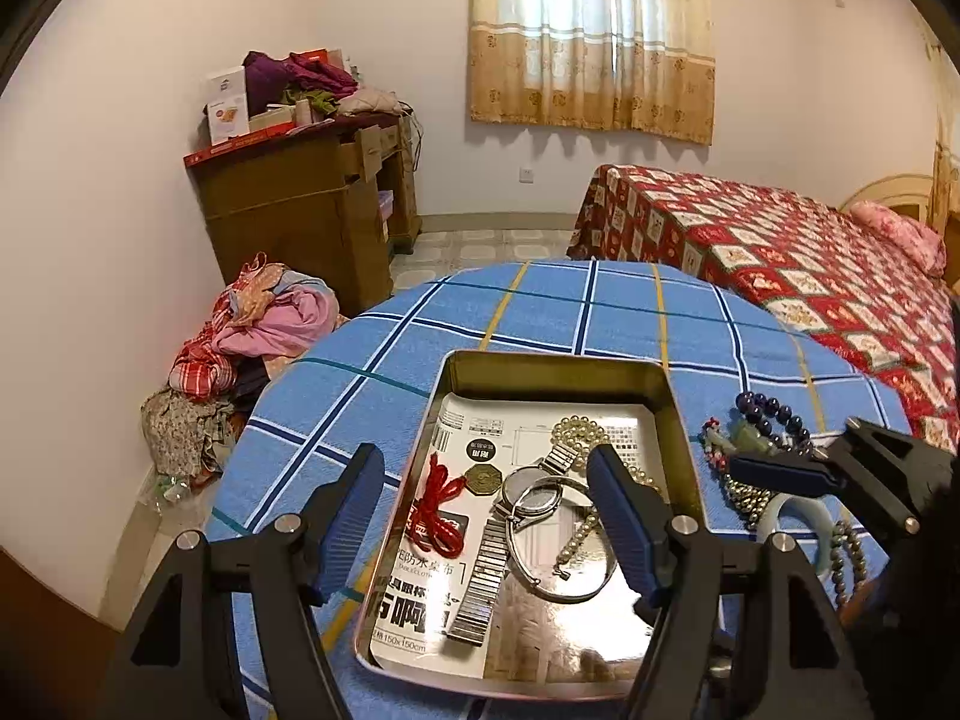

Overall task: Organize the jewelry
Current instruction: 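Move both tools back from the tin to the remaining jewelry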

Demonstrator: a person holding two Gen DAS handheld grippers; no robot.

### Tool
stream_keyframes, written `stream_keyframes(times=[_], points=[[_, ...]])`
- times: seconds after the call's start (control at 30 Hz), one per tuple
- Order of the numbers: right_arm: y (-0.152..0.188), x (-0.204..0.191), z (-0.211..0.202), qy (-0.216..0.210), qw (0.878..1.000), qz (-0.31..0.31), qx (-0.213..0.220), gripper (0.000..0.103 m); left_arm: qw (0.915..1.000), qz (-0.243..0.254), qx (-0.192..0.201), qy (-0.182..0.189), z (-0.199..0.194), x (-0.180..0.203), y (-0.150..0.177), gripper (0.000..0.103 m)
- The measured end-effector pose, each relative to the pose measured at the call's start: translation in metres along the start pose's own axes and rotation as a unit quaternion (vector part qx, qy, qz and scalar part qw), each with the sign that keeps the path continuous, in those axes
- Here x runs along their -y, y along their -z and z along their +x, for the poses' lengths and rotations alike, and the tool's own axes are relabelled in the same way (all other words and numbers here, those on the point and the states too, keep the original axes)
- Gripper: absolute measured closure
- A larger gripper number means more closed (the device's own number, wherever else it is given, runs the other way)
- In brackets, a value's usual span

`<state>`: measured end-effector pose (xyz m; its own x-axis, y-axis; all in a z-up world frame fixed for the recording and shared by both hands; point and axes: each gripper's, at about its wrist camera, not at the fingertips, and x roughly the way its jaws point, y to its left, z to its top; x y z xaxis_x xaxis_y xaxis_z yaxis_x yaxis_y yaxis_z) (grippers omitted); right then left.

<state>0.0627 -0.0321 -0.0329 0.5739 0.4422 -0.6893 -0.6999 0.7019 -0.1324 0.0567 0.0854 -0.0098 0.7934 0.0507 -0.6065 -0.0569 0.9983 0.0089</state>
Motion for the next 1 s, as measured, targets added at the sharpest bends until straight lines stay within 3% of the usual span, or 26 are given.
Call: stream_keyframes(times=[0.27,0.5,0.77,0.83,0.87,1.0], points=[[0.038,0.046,-0.038,0.041,0.997,0.058,0.000,0.022,0.9998,-0.011,0.002,0.014,-0.020,0.020,0.010,0.033],[0.092,0.097,-0.064,0.103,0.982,0.156,-0.027,0.020,0.9989,0.033,-0.009,0.033,-0.022,0.068,0.023,0.033],[0.115,0.105,-0.064,0.092,0.981,0.169,-0.033,0.020,0.9954,0.080,-0.024,0.048,-0.017,0.110,0.032,0.033],[0.113,0.102,-0.059,0.087,0.983,0.158,-0.037,0.028,0.9939,0.093,-0.031,0.049,-0.012,0.121,0.033,0.035],[0.110,0.101,-0.055,0.085,0.984,0.151,-0.042,0.030,0.9931,0.098,-0.035,0.052,-0.009,0.125,0.034,0.040],[0.108,0.097,-0.038,0.080,0.985,0.138,-0.066,0.051,0.9900,0.115,-0.052,0.061,0.002,0.142,0.039,0.050]])
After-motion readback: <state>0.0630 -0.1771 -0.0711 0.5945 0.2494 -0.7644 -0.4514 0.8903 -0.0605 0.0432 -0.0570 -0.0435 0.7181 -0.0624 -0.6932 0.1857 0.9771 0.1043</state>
